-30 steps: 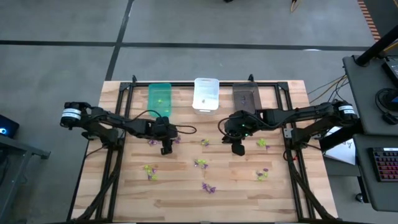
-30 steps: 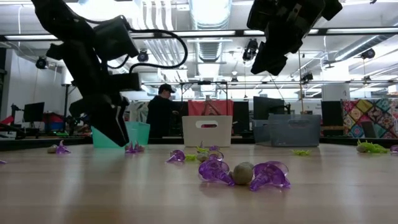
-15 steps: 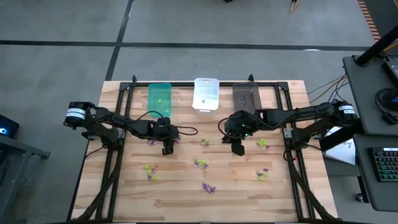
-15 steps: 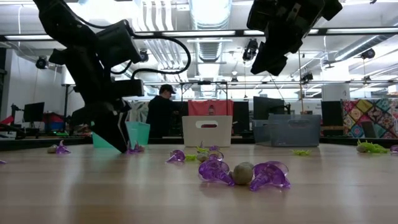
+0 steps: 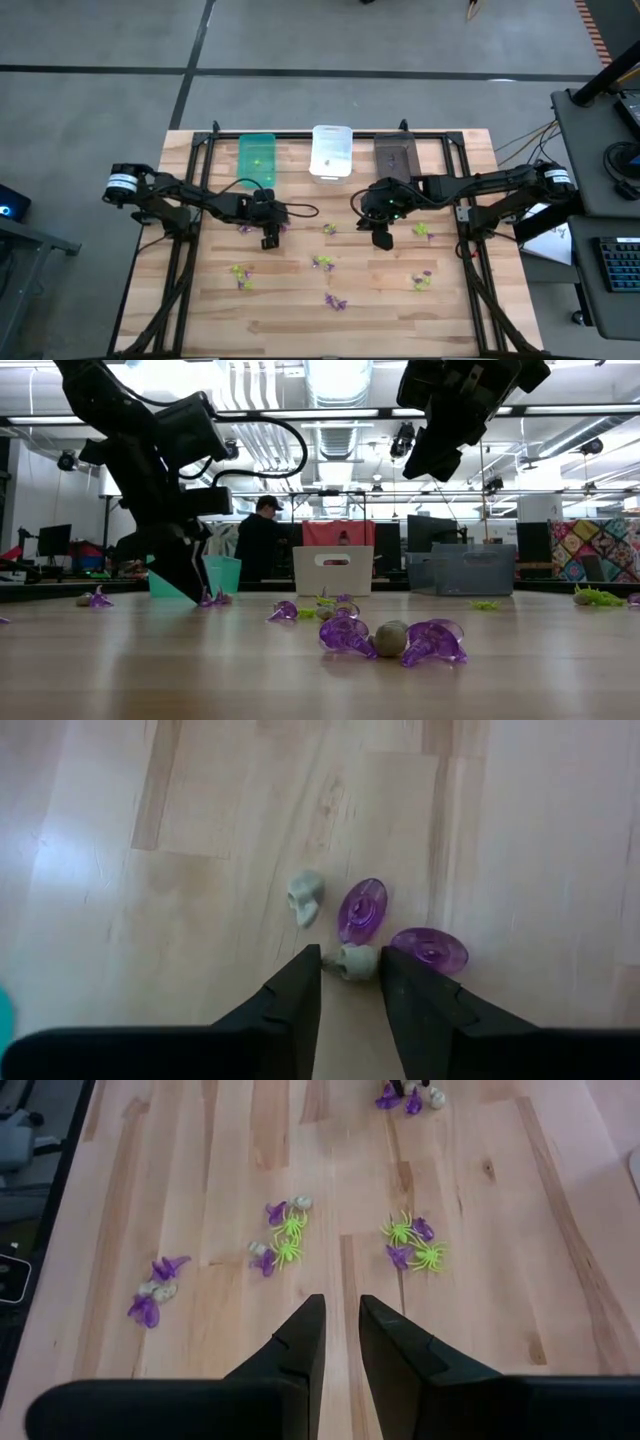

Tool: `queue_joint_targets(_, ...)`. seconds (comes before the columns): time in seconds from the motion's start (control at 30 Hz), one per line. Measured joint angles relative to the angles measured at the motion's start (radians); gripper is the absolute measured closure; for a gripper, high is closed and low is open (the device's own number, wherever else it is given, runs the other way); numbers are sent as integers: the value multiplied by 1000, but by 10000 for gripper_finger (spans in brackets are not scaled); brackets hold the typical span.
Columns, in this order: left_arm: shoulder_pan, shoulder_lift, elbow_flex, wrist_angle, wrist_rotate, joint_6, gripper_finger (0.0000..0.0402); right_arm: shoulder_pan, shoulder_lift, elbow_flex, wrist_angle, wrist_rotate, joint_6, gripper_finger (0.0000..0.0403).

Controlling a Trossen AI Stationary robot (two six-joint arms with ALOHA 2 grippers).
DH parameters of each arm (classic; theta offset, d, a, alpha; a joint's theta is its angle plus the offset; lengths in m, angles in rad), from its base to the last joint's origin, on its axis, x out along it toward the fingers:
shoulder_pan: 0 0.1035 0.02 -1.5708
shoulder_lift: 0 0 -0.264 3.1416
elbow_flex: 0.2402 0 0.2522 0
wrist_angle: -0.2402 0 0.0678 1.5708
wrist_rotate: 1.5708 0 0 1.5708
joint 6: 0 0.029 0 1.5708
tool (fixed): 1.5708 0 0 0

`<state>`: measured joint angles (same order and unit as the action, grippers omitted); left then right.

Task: Sort Halloween decoration
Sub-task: Put the white skull toy into the white bin

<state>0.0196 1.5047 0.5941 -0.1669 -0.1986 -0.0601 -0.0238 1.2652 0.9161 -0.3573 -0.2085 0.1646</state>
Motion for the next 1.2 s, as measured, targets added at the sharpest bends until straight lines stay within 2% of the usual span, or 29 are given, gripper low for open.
queue_joint_targets(0.57, 0, 0, 2, -7, -3, -4, 327, 0, 0, 0, 0, 0, 15, 346)
queue_joint_targets(0.9, 0, -2, 112, -193, -8, 4, 327, 0, 0, 0, 0, 0, 21, 346)
queue_joint_targets(1.2, 1, -24, 189, -288, -4, 66, 327, 0, 0, 0, -1, 0, 20, 346)
